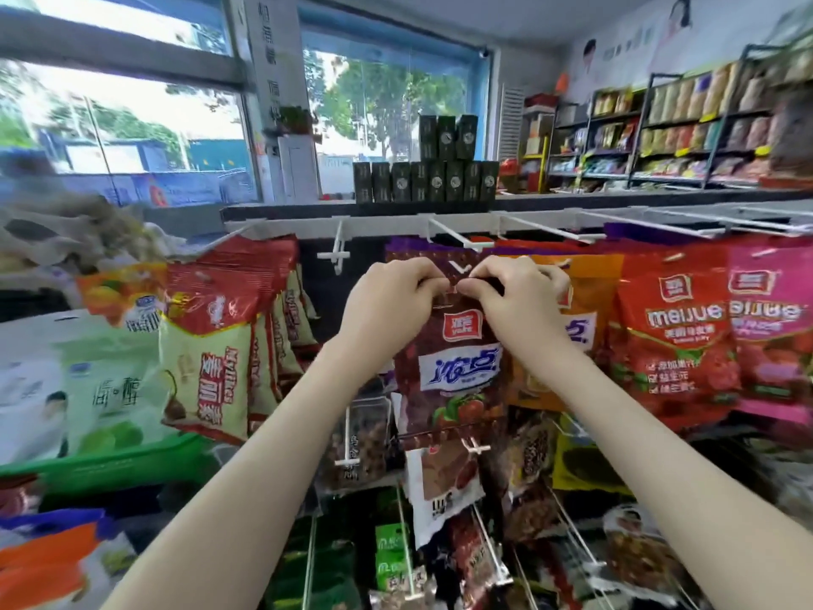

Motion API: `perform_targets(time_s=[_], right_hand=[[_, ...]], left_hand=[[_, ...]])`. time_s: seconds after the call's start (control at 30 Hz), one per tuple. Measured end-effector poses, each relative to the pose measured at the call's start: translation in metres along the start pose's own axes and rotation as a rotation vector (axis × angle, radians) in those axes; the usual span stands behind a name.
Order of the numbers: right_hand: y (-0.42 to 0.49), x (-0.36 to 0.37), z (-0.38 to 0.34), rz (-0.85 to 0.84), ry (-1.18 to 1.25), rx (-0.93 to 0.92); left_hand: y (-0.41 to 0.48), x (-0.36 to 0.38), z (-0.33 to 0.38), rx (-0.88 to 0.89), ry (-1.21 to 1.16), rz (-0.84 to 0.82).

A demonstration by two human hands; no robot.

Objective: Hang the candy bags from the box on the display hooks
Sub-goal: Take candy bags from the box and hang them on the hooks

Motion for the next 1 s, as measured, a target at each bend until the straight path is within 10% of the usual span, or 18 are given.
perform_targets(time_s=[0.67, 1.0], right_hand=[[0.039, 0.039, 0.028, 0.031, -0.112, 0.062], [0.003, 0.066, 0.027, 0.228, -0.193, -0.019]], left_hand=[[0.042, 0.036, -0.016, -0.100, 0.061, 0.177], [-0.006, 0.058, -0.054, -0.359, -0.316, 0.346]])
Point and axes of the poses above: each hand's wrist, its own y-axis towards the middle knuckle, its own x-axis out of the palm, z = x × y, the point moved 2 cm from there along y, towards the middle knuckle, and after that the axes turned 4 degrees about -z, right-handed, at the moved point
